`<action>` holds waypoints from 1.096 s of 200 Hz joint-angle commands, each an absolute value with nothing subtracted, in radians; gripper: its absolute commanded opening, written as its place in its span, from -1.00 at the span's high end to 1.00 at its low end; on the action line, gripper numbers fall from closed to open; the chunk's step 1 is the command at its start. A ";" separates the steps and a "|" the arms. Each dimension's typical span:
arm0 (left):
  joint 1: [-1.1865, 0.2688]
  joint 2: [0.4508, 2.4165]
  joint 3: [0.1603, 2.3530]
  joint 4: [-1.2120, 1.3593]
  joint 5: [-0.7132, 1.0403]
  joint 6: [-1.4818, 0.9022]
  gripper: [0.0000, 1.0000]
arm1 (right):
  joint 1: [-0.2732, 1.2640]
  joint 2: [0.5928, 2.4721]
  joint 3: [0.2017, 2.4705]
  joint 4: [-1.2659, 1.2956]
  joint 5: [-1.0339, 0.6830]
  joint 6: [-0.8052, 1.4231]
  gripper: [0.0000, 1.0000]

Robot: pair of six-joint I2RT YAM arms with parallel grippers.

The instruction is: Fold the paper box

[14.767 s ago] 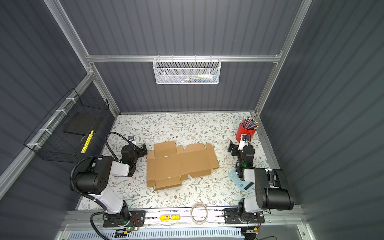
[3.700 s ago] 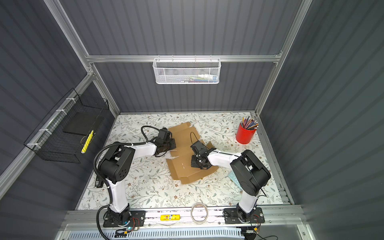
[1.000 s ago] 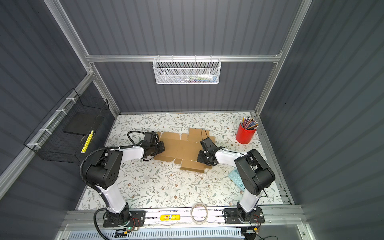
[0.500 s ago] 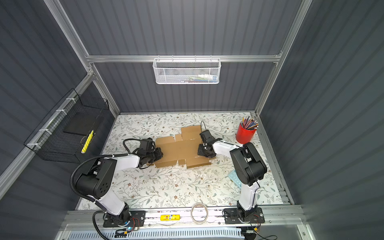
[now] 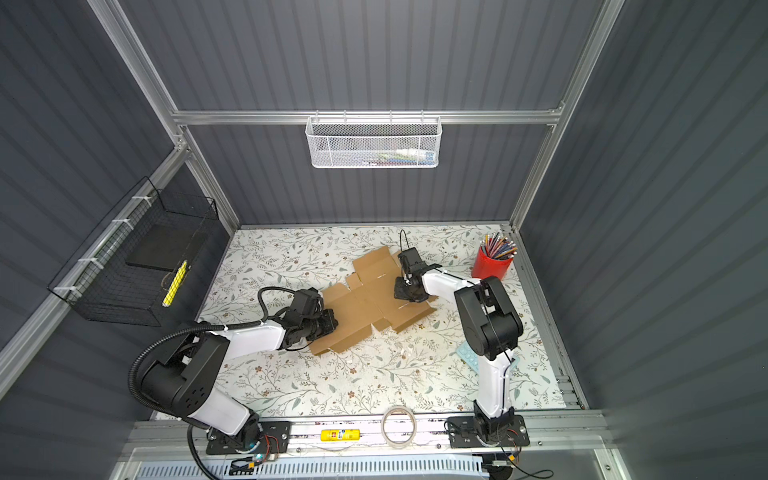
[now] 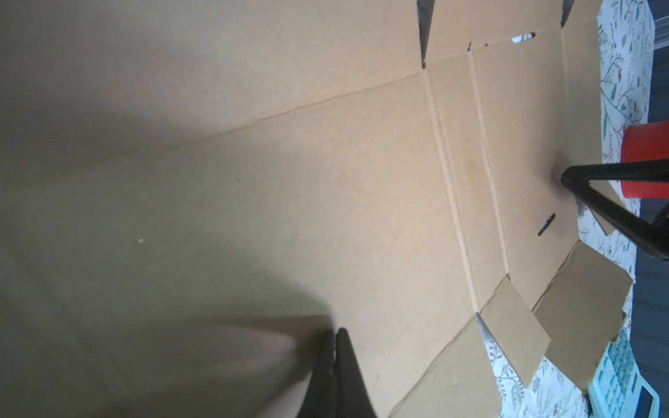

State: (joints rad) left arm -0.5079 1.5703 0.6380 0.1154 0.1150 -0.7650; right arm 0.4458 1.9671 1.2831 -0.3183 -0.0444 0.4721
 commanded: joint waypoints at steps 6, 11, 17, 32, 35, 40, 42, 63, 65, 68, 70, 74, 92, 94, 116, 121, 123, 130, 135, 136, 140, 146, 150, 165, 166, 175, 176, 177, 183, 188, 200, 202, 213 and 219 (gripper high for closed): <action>-0.503 1.534 0.670 0.009 0.051 -0.753 1.00 | 0.444 1.909 1.285 -0.354 -0.022 0.439 1.00; -0.503 1.534 0.683 -0.002 0.044 -0.743 1.00 | 0.444 1.891 1.273 -0.356 -0.021 0.441 1.00; -0.503 1.534 0.701 -0.017 0.034 -0.730 1.00 | 0.444 1.874 1.262 -0.356 -0.020 0.443 1.00; -0.498 1.543 0.744 -0.044 0.009 -0.698 1.00 | 0.449 1.816 1.217 -0.355 -0.015 0.451 0.99; -0.496 1.545 0.752 -0.047 0.007 -0.693 1.00 | 0.452 1.803 1.208 -0.356 -0.014 0.451 0.99; -0.490 1.551 0.765 -0.052 0.005 -0.686 1.00 | 0.457 1.784 1.193 -0.357 -0.012 0.454 0.99; -0.488 1.553 0.772 -0.053 0.005 -0.683 1.00 | 0.459 1.776 1.188 -0.358 -0.012 0.456 0.99; -0.458 1.583 0.819 -0.062 0.008 -0.659 1.00 | 0.485 1.689 1.116 -0.364 0.005 0.476 0.97; -0.455 1.585 0.823 -0.062 0.008 -0.658 1.00 | 0.486 1.687 1.113 -0.364 0.006 0.478 0.97; -0.451 1.590 0.828 -0.061 0.008 -0.653 1.00 | 0.493 1.671 1.098 -0.365 0.006 0.484 0.97; -0.448 1.593 0.832 -0.061 0.008 -0.649 1.00 | 0.496 1.665 1.091 -0.365 0.008 0.486 0.97; -0.442 1.600 0.840 -0.061 0.008 -0.645 1.00 | 0.502 1.648 1.078 -0.366 0.012 0.492 0.97; -0.415 1.635 0.873 -0.058 0.020 -0.627 1.00 | 0.529 1.593 1.020 -0.365 0.019 0.526 0.96; -0.414 1.639 0.876 -0.057 0.021 -0.624 1.00 | 0.535 1.586 1.011 -0.364 0.021 0.533 0.96; -0.396 1.683 0.906 -0.049 0.029 -0.606 1.00 | 0.566 1.547 0.948 -0.344 0.028 0.584 0.96; -0.394 1.693 0.911 -0.046 0.030 -0.605 1.00 | 0.570 1.544 0.938 -0.337 0.027 0.592 0.96; -0.393 1.697 0.913 -0.045 0.031 -0.604 1.00 | 0.572 1.543 0.934 -0.333 0.025 0.595 0.96; -0.390 1.710 0.917 -0.039 0.033 -0.604 1.00 | 0.577 1.543 0.920 -0.324 0.024 0.609 0.96; -0.387 1.718 0.916 -0.034 0.035 -0.603 1.00 | 0.578 1.545 0.912 -0.316 0.022 0.617 0.96; -0.387 1.719 0.917 -0.032 0.036 -0.603 1.00 | 0.578 1.547 0.908 -0.314 0.022 0.620 0.96; -0.387 1.726 0.916 -0.028 0.035 -0.604 1.00 | 0.578 1.550 0.902 -0.308 0.020 0.626 0.96; -0.385 1.733 0.915 -0.021 0.034 -0.605 1.00 | 0.579 1.557 0.896 -0.298 0.017 0.632 0.96; -0.384 1.738 0.913 -0.018 0.034 -0.606 1.00 | 0.578 1.562 0.894 -0.294 0.015 0.635 0.96; -0.382 1.754 0.904 -0.004 0.036 -0.612 1.00 | 0.578 1.590 0.894 -0.281 0.002 0.640 0.97; -0.382 1.755 0.902 -0.003 0.037 -0.613 1.00 | 0.578 1.592 0.894 -0.281 0.001 0.641 0.97; -0.381 1.759 0.891 0.001 0.037 -0.616 1.00 | 0.578 1.610 0.898 -0.275 -0.005 0.640 0.97; -0.380 1.760 0.890 0.001 0.037 -0.616 1.00 | 0.579 1.614 0.899 -0.274 -0.007 0.640 0.97; -0.380 1.761 0.889 0.002 0.037 -0.617 1.00 | 0.579 1.614 0.899 -0.274 -0.007 0.640 0.97; -0.380 1.761 0.880 0.007 0.037 -0.620 1.00 | 0.578 1.626 0.903 -0.272 -0.010 0.638 0.97; -0.380 1.761 0.873 0.009 0.035 -0.622 1.00 | 0.577 1.635 0.907 -0.270 -0.013 0.637 0.97; -0.380 1.757 0.854 0.015 0.031 -0.627 1.00 | 0.578 1.662 0.919 -0.271 -0.019 0.632 0.97; -0.380 1.754 0.850 0.017 0.031 -0.628 1.00 | 0.577 1.664 0.921 -0.271 -0.020 0.632 0.97; -0.379 1.748 0.831 0.021 0.030 -0.634 1.00 | 0.576 1.685 0.929 -0.271 -0.026 0.630 0.97; -0.380 1.741 0.820 0.026 0.031 -0.637 1.00 | 0.574 1.696 0.933 -0.268 -0.028 0.629 0.97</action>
State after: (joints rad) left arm -0.3862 1.7496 0.8707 0.0265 0.0261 -0.6319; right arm 0.5766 1.6573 0.9020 -0.2771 -0.0116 0.6228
